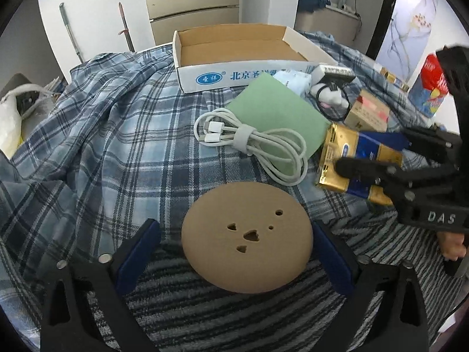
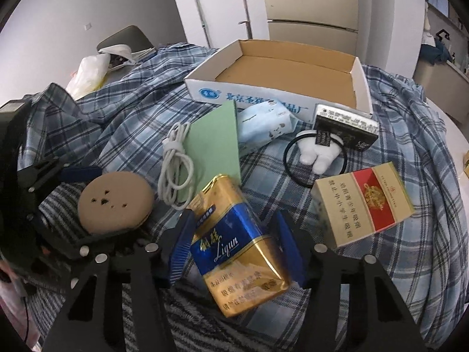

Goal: Organize soft objects
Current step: 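Grasp the tan wooden disc with the left gripper while the right grasps the Liqun pack, then carry the disc and Liqun pack over the white box and release both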

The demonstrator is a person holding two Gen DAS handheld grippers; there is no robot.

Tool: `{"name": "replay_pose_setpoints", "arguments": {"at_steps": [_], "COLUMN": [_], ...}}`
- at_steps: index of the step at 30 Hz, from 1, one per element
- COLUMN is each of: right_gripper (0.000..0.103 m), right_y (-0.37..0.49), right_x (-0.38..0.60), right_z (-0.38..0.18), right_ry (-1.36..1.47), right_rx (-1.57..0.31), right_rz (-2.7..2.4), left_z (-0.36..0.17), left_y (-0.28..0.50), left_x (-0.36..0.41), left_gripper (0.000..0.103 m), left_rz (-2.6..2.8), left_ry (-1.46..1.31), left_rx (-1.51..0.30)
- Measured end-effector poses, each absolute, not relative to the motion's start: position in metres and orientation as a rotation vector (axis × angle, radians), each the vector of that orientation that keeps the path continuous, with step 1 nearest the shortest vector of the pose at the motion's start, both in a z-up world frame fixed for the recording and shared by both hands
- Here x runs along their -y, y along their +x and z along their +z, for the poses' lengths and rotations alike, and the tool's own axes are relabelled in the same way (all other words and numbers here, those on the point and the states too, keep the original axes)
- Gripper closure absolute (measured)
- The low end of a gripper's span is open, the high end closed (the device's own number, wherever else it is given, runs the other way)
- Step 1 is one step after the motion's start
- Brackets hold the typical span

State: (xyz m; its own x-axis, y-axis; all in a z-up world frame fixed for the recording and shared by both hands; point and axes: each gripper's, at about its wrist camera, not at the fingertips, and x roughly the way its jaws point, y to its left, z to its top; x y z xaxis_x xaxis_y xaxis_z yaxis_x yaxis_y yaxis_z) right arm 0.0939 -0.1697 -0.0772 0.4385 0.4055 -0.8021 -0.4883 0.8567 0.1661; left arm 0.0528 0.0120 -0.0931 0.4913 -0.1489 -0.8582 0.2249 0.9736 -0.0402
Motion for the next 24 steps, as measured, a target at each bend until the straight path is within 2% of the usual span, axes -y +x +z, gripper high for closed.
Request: {"name": "replay_pose_setpoints", "arguments": {"at_steps": [2, 6, 7, 10, 14, 15, 19, 24], "right_gripper": [0.047, 0.045, 0.038, 0.033, 0.032, 0.032, 0.046, 0.048], "right_y": [0.094, 0.091, 0.091, 0.088, 0.085, 0.084, 0.083, 0.078], "right_x": [0.169, 0.165, 0.163, 0.156, 0.15, 0.149, 0.151, 0.157], "right_z": [-0.079, -0.081, -0.082, -0.087, -0.091, -0.091, -0.088, -0.075], "right_ry": [-0.082, -0.106, -0.114, -0.164, -0.233, -0.243, -0.249, -0.214], "right_rx": [-0.997, -1.008, -1.014, -1.033, -1.031, -1.029, -1.001, -0.932], "right_rz": [0.6, 0.614, 0.625, 0.615, 0.586, 0.581, 0.56, 0.58], "left_z": [-0.093, -0.09, -0.088, -0.083, -0.077, -0.076, -0.072, -0.062], "left_y": [0.053, 0.05, 0.049, 0.044, 0.037, 0.035, 0.029, 0.019], "left_x": [-0.014, -0.015, -0.015, -0.016, -0.01, -0.007, 0.001, 0.0], "left_gripper": [0.02, 0.023, 0.023, 0.023, 0.023, 0.023, 0.023, 0.023], "left_rz": [-0.24, -0.242, -0.244, -0.245, -0.237, -0.236, -0.245, -0.277], "left_ry": [0.068, 0.058, 0.054, 0.053, 0.096, 0.117, 0.152, 0.143], "left_rx": [-1.03, -1.0, -0.989, -0.949, -0.895, -0.882, -0.842, -0.766]}}
